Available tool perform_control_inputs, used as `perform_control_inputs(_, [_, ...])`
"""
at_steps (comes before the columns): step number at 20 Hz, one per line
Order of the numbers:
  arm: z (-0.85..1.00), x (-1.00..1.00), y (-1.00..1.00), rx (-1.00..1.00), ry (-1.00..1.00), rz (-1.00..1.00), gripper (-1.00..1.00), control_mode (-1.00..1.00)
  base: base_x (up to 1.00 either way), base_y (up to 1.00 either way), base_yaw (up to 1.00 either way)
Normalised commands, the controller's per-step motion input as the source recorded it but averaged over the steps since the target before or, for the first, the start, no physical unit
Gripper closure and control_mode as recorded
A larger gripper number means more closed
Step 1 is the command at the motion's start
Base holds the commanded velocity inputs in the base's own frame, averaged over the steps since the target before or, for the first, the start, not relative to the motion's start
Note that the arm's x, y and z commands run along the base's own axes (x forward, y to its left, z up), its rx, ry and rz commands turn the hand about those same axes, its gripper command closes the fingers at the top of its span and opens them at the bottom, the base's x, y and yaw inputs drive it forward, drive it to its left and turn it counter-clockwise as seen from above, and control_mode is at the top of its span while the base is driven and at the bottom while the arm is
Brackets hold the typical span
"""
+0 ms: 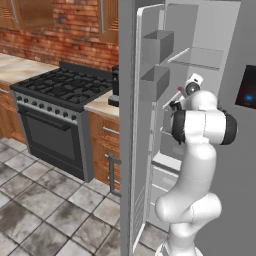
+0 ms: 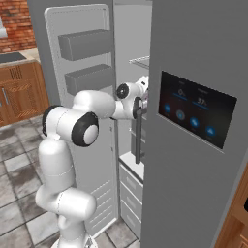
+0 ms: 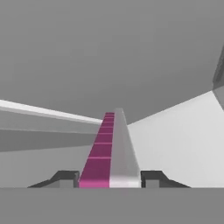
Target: The ice cube tray has been filled with water. Take the tray and place it in the freezer to make ice. Close the freezer door after placing the tray.
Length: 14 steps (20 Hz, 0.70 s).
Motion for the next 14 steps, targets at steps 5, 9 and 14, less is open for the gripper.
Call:
perform_control_inputs(5, [-0.13,0.25,-0.21,0.01,0.08,0.00,1.00,-1.00,0.00,0.00,0.00])
perform_control_inputs(9, [-0.16,0.14,-0.20,0.01,0.10,0.00,1.00,-1.00,0.00,0.00,0.00])
perform_control_inputs(14, [-0.25,0.15,-0.20,0.01,0.10,0.00,1.00,-1.00,0.00,0.00,0.00])
